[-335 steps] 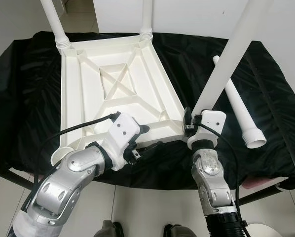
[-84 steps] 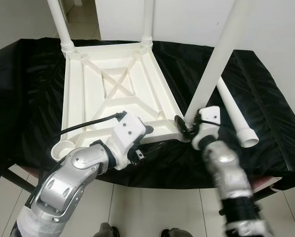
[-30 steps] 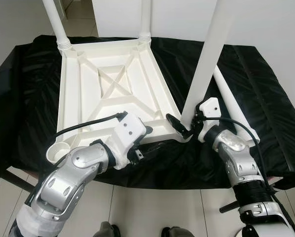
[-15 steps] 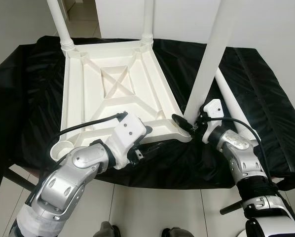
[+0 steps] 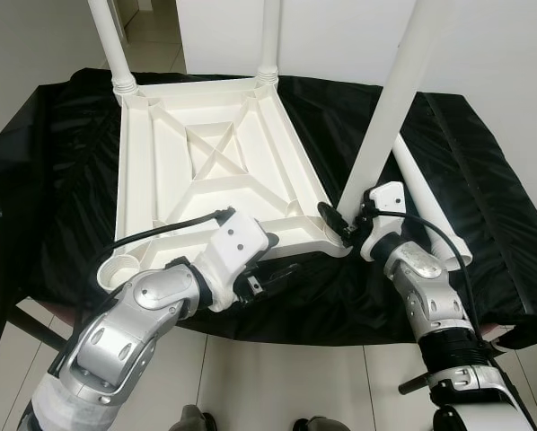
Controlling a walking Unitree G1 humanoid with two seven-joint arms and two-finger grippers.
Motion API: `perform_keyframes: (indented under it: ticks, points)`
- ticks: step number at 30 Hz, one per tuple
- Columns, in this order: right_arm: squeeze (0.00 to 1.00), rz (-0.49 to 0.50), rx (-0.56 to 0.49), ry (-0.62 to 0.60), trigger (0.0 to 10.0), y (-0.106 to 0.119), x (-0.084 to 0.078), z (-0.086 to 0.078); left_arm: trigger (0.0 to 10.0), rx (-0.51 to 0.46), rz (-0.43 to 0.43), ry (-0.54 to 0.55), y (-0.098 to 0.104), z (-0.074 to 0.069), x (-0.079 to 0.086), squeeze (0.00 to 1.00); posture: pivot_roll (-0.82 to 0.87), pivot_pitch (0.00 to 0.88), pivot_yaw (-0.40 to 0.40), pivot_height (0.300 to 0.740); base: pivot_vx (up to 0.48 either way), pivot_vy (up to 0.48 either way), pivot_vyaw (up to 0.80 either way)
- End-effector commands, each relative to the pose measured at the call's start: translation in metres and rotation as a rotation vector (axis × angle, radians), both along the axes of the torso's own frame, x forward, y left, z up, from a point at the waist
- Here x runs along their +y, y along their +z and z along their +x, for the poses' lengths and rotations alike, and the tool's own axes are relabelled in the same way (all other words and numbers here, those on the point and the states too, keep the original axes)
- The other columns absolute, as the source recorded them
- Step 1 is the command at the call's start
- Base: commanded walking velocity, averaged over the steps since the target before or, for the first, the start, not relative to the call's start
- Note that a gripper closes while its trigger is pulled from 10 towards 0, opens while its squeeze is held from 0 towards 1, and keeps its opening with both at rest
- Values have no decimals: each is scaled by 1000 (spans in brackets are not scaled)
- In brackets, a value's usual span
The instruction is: Building children table
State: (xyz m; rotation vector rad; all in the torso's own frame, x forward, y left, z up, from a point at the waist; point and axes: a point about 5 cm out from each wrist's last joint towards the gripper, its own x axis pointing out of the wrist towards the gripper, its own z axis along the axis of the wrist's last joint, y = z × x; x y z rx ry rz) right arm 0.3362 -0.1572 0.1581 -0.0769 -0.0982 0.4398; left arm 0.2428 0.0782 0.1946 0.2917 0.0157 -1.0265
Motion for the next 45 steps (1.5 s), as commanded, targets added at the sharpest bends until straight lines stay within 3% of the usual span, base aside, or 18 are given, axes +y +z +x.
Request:
perform_keyframes:
  ticks: [1, 3, 4, 6, 11, 14, 22, 23, 27, 29, 36, 37, 38, 43, 45]
  points:
    - [0, 31, 87, -111, 10000, -18, 1, -6, 10000, -4, 1, -4, -1, -2, -1, 0, -145, 97, -1, 740, 0, 0, 0]
    - [0, 78, 105, -315, 10000, -27, 9, -18, 10000, -1, -1, -2, -2, -4, -1, 0, -139, 99, -1, 740, 0, 0, 0]
    - [0, 78, 105, -315, 10000, -27, 9, -18, 10000, -1, -1, -2, -2, -4, -1, 0, -139, 99, -1, 740, 0, 0, 0]
    - [0, 112, 104, -443, 10000, -29, 13, -28, 10000, 2, -2, -2, -2, -5, -1, 0, -136, 101, -1, 740, 0, 0, 0]
    - [0, 144, 114, -500, 10000, -29, 17, -33, 10000, 3, 0, -2, -2, -5, 0, 0, -136, 101, -1, 740, 0, 0, 0]
    - [0, 234, 113, -567, 10000, -24, 28, -38, 10000, 7, 5, -2, -2, -6, 0, 0, -135, 106, 3, 740, 0, 0, 0]
    - [39, 249, 45, -527, 10000, -12, 27, -40, 10000, 9, 7, -6, -2, -6, 0, 0, -139, 111, 4, 740, 0, 0, 0]
    - [1000, 253, 34, -526, 10000, -9, 28, -41, 10000, 8, 6, -5, -2, -6, 0, 0, -138, 112, 3, 740, 0, 0, 0]
    - [1000, 257, 7, -513, 10000, -4, 27, -44, 10000, 8, 5, -5, -2, -6, 0, 0, -138, 113, 2, 740, 0, 0, 0]
    - [1000, 308, 6, -457, 10000, -2, 26, -44, 10000, 8, 5, -4, -3, -6, 0, 0, -138, 115, 0, 740, 0, 0, 0]
    - [1000, 285, -8, -363, 10000, -2, 19, -42, 10000, 8, 3, -1, -2, -7, 0, 0, -139, 118, 0, 740, 0, 0, 0]
    - [643, 262, 0, -313, 10000, -4, 17, -42, 10000, 8, 3, 0, -2, -7, 1, 0, -139, 121, -1, 740, 0, 0, 0]
    - [0, 236, -1, -265, 10000, -5, 14, -41, 10000, 7, 4, 1, -2, -6, 1, 0, -141, 123, 1, 740, 0, 0, 0]
    - [0, 136, -18, -84, 10000, -5, 6, -35, 10000, 5, 5, 5, -2, -4, 2, 0, -145, 126, 7, 740, 0, 0, 0]
    - [0, 42, -25, 21, 10000, -3, 0, -27, 10000, 2, 7, 3, -1, -3, 2, 0, -146, 126, 12, 740, 0, 0, 0]
